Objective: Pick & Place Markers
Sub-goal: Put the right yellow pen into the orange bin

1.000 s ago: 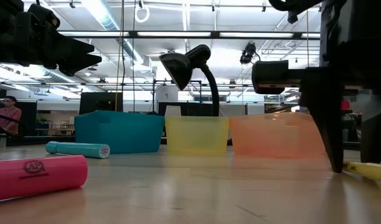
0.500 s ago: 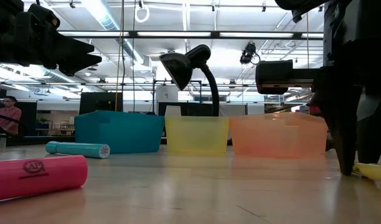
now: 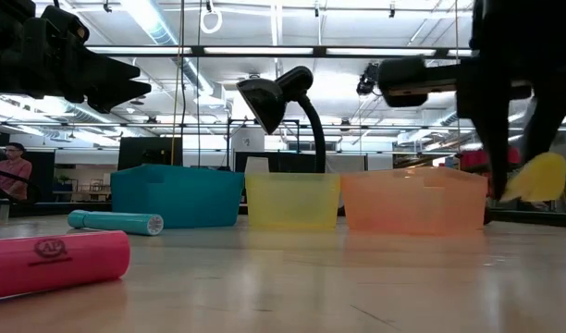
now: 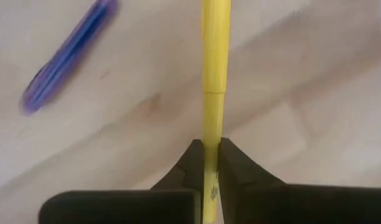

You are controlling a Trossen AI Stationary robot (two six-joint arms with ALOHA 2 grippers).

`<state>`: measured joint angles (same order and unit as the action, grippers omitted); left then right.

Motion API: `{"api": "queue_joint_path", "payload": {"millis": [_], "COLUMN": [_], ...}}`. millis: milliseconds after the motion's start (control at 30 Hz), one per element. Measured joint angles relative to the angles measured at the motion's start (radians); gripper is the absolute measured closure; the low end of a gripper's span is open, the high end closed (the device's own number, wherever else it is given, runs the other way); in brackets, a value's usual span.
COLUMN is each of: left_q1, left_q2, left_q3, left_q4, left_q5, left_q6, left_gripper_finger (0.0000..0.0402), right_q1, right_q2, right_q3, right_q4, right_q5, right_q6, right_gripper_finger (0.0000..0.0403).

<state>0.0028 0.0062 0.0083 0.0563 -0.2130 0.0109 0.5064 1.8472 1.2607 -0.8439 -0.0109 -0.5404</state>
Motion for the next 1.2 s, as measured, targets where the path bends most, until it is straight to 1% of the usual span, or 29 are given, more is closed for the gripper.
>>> {"api": "queue_joint_path", "payload": {"millis": [200, 600, 867, 1000, 1200], "left_q1": [0.0, 0.0, 0.0, 0.0, 0.0], "left_q2": [0.0, 0.0, 0.0, 0.0, 0.0], "left_q3": [0.0, 0.0, 0.0, 0.0, 0.0], "left_q4": [0.0, 0.0, 0.0, 0.0, 0.0], "left_q5": [0.0, 0.0, 0.0, 0.0, 0.0], "left_q6": [0.0, 0.0, 0.0, 0.0, 0.0], "left_gripper_finger": [0.0115, 0.0115, 0.0115, 0.0115, 0.0115], "right_q1": [-0.032, -0.086, -0.102, -0.157, -0.253], "right_q2": [-0.079, -0.238, -0.265, -0.269, -0.269], "right_q3": [0.031, 0.036, 0.036, 0.036, 0.036], "right_q4": [-0.142, -0.353, -0.371, -0.379, -0.384], "right_q5": [-0.003, -0.006, -0.007, 0.0, 0.052], "right_q6": [0.086, 0.14, 0.136, 0.128, 0.031], "right_gripper_finger": [0.0388, 0.0388, 0.0388, 0.0388, 0.0388]}}
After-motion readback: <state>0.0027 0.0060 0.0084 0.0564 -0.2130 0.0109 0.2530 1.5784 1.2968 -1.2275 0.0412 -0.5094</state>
